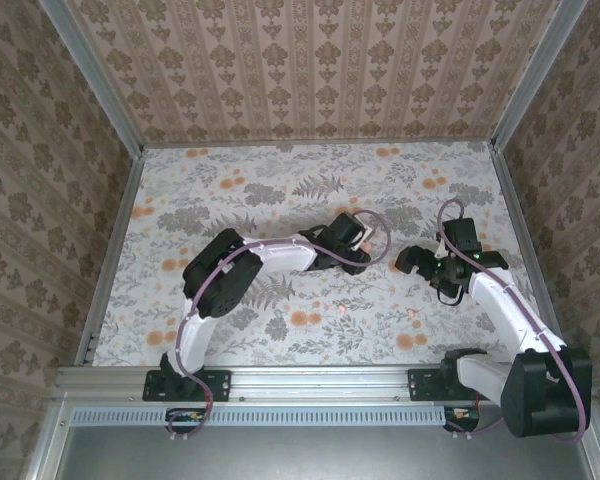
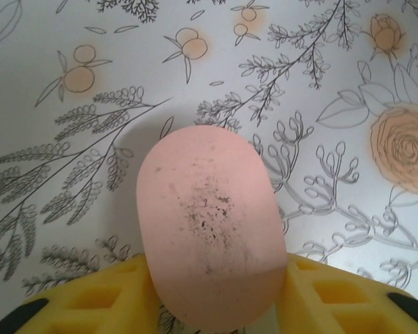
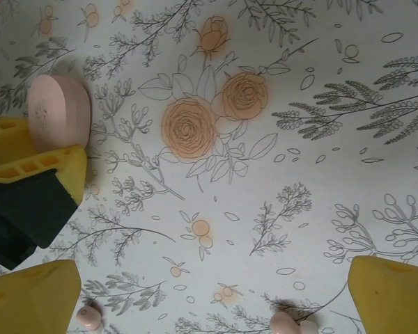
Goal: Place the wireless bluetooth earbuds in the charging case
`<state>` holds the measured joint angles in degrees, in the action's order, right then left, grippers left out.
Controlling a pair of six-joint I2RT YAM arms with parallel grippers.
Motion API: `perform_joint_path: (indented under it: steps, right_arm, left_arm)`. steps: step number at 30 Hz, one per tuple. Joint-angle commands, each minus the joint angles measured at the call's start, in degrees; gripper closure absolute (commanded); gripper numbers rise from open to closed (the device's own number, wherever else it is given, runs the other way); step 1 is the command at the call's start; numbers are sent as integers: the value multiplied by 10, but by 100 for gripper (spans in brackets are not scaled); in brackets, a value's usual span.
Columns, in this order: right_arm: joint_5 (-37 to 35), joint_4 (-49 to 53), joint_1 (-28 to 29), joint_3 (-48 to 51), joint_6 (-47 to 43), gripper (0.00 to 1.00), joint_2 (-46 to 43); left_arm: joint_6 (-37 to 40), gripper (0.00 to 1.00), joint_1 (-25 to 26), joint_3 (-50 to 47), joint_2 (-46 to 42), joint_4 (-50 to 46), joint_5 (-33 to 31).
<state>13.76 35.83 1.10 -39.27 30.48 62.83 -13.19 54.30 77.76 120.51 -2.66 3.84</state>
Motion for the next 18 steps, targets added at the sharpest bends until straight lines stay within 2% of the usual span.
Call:
perform_joint_path:
  steps: [1,8,13,18]
  right_arm:
    - [46,-1,-4,-15,14,0,2]
    - [134,-19,-2,-53,28,6,22]
    - [214,-49,27,-89,49,9,49]
    - [243,-77,66,-129,65,9,86]
  left_arm:
    - [33,61,-18,-37,-45,25,36]
    - [104,66,-48,-63,-104,-2,99]
    - [145,70,-73,-74,-152,-15,221]
    - [159,72,-93,-47,-175,-63,311]
